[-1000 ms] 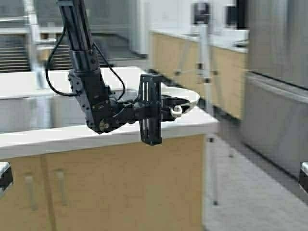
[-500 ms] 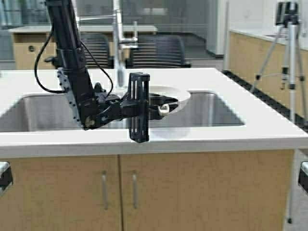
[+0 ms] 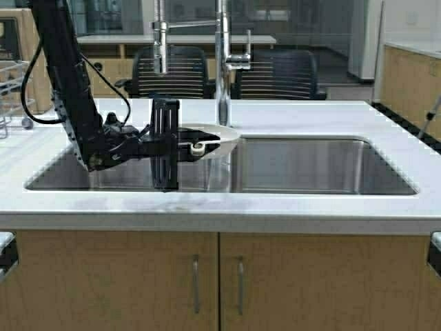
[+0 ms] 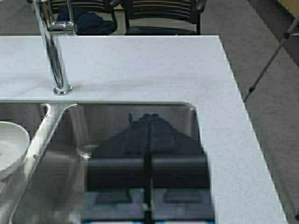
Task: Wash the pan
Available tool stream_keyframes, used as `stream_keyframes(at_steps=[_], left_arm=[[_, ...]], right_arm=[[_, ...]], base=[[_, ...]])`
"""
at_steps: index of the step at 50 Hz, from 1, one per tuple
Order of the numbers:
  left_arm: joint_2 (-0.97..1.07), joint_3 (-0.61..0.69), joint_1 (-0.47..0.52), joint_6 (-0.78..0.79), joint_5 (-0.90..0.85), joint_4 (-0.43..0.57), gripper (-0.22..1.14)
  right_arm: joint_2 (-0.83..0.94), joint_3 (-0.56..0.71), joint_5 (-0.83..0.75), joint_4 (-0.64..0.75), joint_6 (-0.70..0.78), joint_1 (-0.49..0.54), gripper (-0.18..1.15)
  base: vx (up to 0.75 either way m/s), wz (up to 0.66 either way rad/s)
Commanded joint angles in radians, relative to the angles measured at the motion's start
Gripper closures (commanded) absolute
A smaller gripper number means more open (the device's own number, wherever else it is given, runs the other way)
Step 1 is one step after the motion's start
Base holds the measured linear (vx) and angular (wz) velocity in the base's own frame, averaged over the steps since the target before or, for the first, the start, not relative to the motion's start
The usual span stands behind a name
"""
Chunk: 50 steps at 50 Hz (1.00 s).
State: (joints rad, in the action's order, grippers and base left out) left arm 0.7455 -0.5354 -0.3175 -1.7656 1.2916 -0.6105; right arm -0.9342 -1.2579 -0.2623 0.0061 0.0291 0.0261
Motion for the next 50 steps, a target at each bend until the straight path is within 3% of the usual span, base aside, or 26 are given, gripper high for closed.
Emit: stream_keyframes(at_steps=[1, 7, 26, 41, 50], left_arm=[[-0.029, 0.072, 0.038, -0.012, -0.026, -0.055, 0.89], [-0.011, 0.143, 0.063, -0.064, -0.063, -0.104, 0.89], [0.064, 0.324, 0.067, -0.152, -0.107, -0.117, 0.89], [-0.008, 0.176, 0.041, -0.132, -0.063, -0.143, 0.89], [-0.046, 0.051, 0.021, -0.061, -0.020, -0.107, 0.89]], right_arm=[[0.006, 0.012, -0.005, 0.005, 0.002, 0.000, 0.91], [0.006, 0.011, -0.005, 0.011, 0.002, 0.002, 0.91], [0.006, 0.017, -0.005, 0.018, 0.002, 0.002, 0.91], [0.009, 0.028, -0.005, 0.026, 0.003, 0.002, 0.91], [0.067, 0.046, -0.008, 0.026, 0.002, 0.002, 0.91]], base=[[0.10, 0.17], [0.11, 0.17], [0.13, 0.16], [0.16, 0.09], [0.18, -0.01]])
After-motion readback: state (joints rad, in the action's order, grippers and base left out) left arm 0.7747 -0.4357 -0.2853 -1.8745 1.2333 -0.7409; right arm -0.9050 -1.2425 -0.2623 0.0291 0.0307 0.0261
